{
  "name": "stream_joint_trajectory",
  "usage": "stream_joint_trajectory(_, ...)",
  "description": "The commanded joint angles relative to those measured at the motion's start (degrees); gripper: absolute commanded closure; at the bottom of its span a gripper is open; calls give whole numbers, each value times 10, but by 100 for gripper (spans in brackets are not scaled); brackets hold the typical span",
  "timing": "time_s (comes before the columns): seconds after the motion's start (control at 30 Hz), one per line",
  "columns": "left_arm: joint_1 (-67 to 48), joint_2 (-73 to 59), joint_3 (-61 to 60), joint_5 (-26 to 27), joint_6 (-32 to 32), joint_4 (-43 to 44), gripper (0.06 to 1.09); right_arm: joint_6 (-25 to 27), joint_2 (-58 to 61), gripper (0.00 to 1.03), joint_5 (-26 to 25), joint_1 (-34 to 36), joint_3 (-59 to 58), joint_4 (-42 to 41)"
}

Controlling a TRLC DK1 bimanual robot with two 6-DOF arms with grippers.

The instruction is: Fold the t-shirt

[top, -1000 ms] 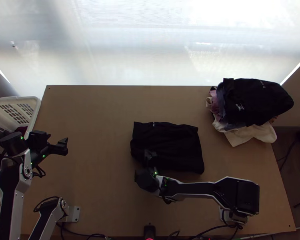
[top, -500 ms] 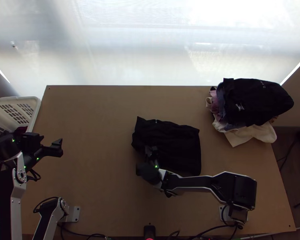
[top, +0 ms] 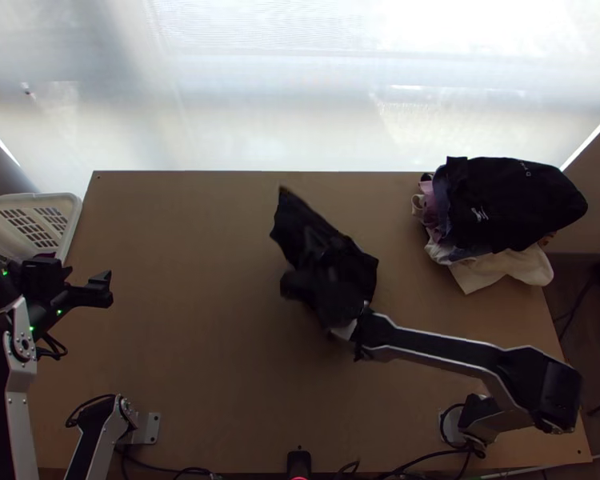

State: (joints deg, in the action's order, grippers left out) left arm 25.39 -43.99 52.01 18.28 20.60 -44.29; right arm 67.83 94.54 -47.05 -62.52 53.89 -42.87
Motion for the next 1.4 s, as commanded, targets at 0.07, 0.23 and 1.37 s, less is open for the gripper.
stream_joint_trajectory(0.07, 12, -35, 39, 0, 0, -5, 11, 15, -41, 100, 43, 91, 70, -2)
stream_joint_trajectory(0.23, 24, -36, 35, 1, -2, -4, 11, 15, -52, 100, 54, 96, 75, -3)
stream_joint_trajectory(1.37, 46, -22, 58, 1, -22, -69, 11, -20, 15, 100, 133, 347, 272, -4)
